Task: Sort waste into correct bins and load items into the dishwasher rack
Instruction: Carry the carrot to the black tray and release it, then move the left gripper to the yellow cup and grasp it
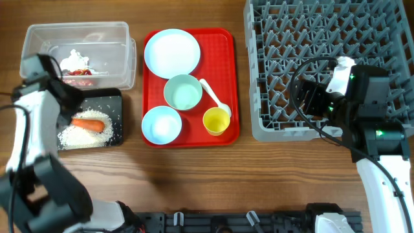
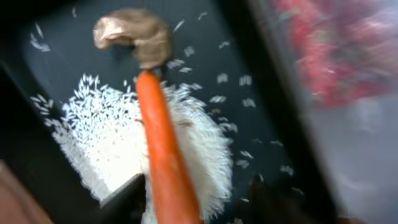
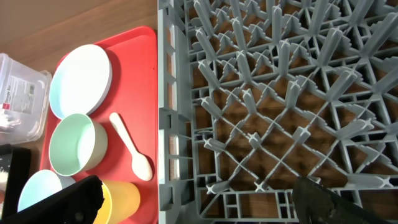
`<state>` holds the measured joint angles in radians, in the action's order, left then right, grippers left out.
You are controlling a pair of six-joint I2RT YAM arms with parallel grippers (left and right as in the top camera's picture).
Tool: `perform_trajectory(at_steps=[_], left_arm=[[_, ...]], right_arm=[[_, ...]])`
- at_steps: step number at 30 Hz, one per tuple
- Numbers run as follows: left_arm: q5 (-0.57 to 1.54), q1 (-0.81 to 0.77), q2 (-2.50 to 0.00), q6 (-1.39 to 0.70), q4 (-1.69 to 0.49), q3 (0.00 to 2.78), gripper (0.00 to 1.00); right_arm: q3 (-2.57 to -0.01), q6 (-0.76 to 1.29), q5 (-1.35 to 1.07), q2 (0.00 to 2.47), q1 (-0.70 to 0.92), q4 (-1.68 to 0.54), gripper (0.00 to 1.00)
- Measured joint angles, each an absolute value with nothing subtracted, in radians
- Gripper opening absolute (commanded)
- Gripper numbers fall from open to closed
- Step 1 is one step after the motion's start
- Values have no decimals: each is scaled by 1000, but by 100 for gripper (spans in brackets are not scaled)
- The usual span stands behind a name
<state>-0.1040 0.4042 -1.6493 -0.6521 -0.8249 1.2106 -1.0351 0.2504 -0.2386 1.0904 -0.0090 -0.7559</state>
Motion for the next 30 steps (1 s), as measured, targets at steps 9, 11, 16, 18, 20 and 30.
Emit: perform_trajectory(at_steps=[9,11,16,18,20,30], left_arm=[[122,180,-1452,-368,-966,1316,64],[149,81,-1469,-327,-994,1316,63],[163,-149,-1536,-277,-1044,1315,55],[158,-204,-1560,-269,-1054,1315,54],[143,-274,-1615,-264,-1063,1312,53],[80,-340,-1803,-268,-942,1270,53]], right_arm=[[-1035,251,-239,1090,-9,-754,100],[-1035,251,-239,1090,-9,-754,100],[-1035,251,-238,1090,-9,-755,100],[-1035,251,-239,1090,-9,-756,100],[-1035,254,-239,1090,-9,-755,100],[-1035,258,-239,1090,-9,-755,100]])
